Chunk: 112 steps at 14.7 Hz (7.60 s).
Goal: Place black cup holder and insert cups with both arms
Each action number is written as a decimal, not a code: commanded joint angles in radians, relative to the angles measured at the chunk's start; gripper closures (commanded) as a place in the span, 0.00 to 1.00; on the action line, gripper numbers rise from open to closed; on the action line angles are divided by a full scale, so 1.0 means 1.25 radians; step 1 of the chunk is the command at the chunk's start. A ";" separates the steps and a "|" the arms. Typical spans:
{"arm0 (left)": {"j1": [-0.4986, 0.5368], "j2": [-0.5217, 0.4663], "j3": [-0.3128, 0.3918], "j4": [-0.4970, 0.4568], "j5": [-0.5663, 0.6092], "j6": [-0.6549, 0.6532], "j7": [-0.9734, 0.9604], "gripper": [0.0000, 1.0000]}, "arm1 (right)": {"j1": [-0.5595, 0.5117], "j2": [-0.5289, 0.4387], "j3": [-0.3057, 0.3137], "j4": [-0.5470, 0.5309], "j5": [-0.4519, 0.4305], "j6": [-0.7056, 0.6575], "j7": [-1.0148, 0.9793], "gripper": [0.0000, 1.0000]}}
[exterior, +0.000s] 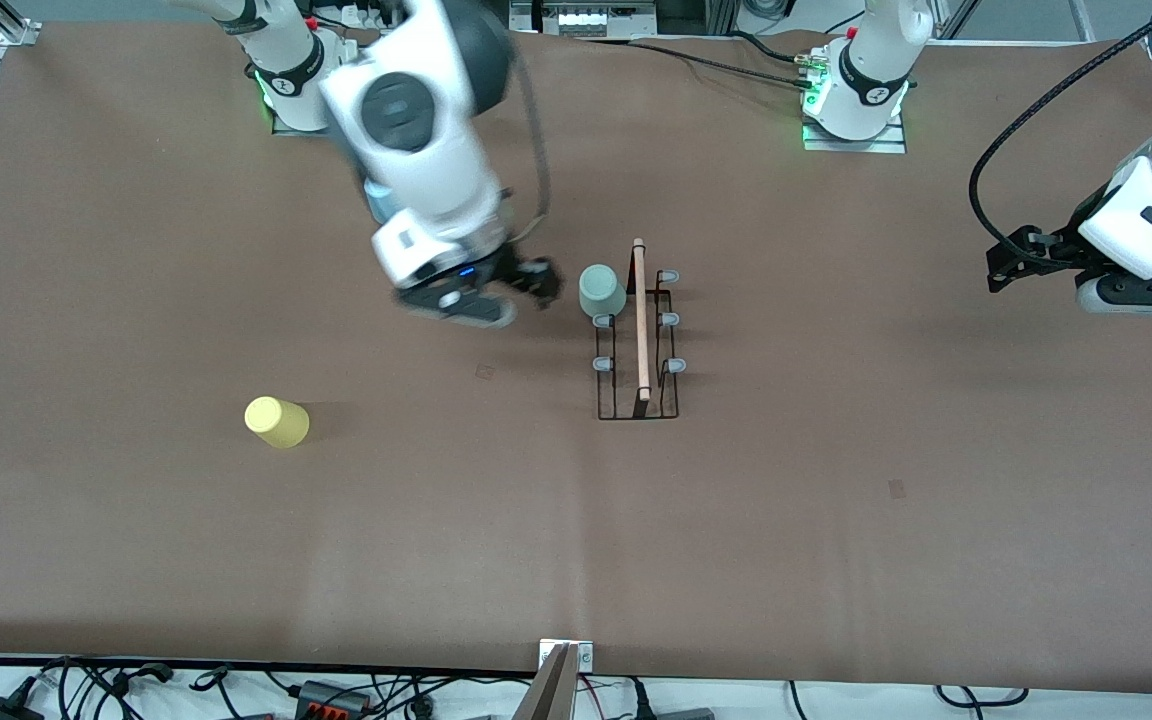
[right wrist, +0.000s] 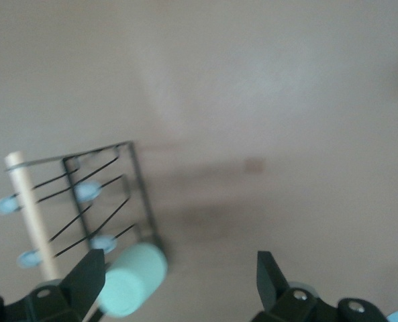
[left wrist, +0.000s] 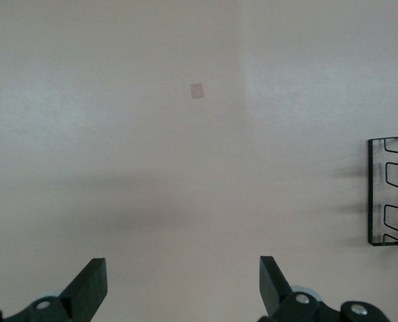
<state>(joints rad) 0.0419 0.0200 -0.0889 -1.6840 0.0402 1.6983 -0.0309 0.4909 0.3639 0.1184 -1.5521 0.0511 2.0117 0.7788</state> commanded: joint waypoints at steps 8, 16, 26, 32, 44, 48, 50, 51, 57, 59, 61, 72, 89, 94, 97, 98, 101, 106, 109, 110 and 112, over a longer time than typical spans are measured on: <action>0.003 -0.009 0.002 -0.010 -0.015 0.010 0.020 0.00 | -0.297 -0.047 -0.011 -0.163 -0.071 0.040 -0.419 0.00; 0.003 -0.009 0.002 -0.010 -0.015 0.004 0.021 0.00 | -0.404 -0.034 -0.027 -0.382 -0.072 0.363 -0.504 0.00; 0.003 -0.009 0.002 -0.010 -0.015 0.000 0.021 0.00 | -0.419 0.078 -0.027 -0.345 -0.072 0.474 -0.514 0.00; 0.003 -0.009 0.002 -0.010 -0.015 0.000 0.021 0.00 | -0.419 0.104 -0.027 -0.323 -0.073 0.479 -0.514 0.00; 0.004 -0.009 0.002 -0.010 -0.015 -0.003 0.021 0.00 | -0.416 0.114 -0.026 -0.323 -0.088 0.474 -0.530 0.61; 0.004 -0.009 0.002 -0.010 -0.015 -0.003 0.021 0.00 | -0.412 0.105 -0.024 -0.302 -0.088 0.465 -0.537 0.79; 0.004 -0.009 0.002 -0.010 -0.015 -0.003 0.021 0.00 | -0.398 0.092 -0.019 -0.268 -0.088 0.400 -0.535 0.79; 0.004 -0.009 0.002 -0.010 -0.015 -0.003 0.021 0.00 | -0.378 0.080 -0.017 -0.233 -0.085 0.338 -0.525 0.79; 0.004 -0.009 0.002 -0.010 -0.016 -0.003 0.021 0.00 | -0.237 0.051 -0.017 -0.058 -0.075 0.066 -0.356 0.79; 0.004 -0.009 0.002 -0.010 -0.016 -0.003 0.021 0.00 | -0.169 0.053 -0.017 -0.036 -0.073 0.051 -0.246 0.79; 0.004 -0.009 0.002 -0.010 -0.016 -0.003 0.021 0.00 | -0.105 0.064 -0.017 -0.007 -0.072 0.050 -0.145 0.79; 0.004 -0.009 0.002 -0.010 -0.016 -0.003 0.021 0.00 | 0.130 0.270 -0.026 0.335 -0.032 -0.055 0.128 0.79; 0.004 -0.009 0.002 -0.010 -0.016 -0.004 0.021 0.00 | 0.175 0.341 -0.032 0.363 -0.076 0.051 0.151 0.79; 0.006 -0.009 0.004 -0.010 -0.016 -0.011 0.021 0.00 | 0.182 0.351 -0.032 0.359 -0.075 0.074 0.155 0.02; 0.008 -0.009 0.002 -0.010 -0.016 -0.011 0.021 0.00 | 0.183 0.350 -0.032 0.356 -0.074 0.077 0.146 0.00; 0.008 -0.009 0.002 -0.010 -0.016 -0.011 0.021 0.00 | 0.183 0.347 -0.032 0.356 -0.073 0.076 0.143 0.00; 0.008 -0.009 0.002 -0.009 -0.016 -0.011 0.021 0.00 | 0.163 0.304 -0.032 0.331 -0.062 0.065 0.134 0.00; 0.007 -0.009 -0.001 0.001 -0.015 -0.011 0.022 0.00 | 0.042 0.070 -0.032 0.112 -0.034 0.007 -0.004 0.00; 0.007 -0.009 -0.004 0.008 -0.015 -0.012 0.022 0.00 | -0.065 -0.038 -0.032 0.048 -0.031 -0.101 -0.159 0.00; 0.007 -0.010 -0.004 0.008 -0.015 -0.012 0.022 0.00 | -0.105 -0.064 -0.032 0.038 -0.031 -0.136 -0.203 0.00; 0.007 -0.010 -0.003 0.008 -0.015 -0.014 0.022 0.00 | -0.187 -0.099 -0.032 0.038 -0.032 -0.222 -0.294 0.00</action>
<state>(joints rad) 0.0462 0.0190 -0.0927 -1.6775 0.0401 1.6888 -0.0308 0.3525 0.3178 0.0627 -1.4353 -0.0061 1.7993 0.5215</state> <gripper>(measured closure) 0.000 0.000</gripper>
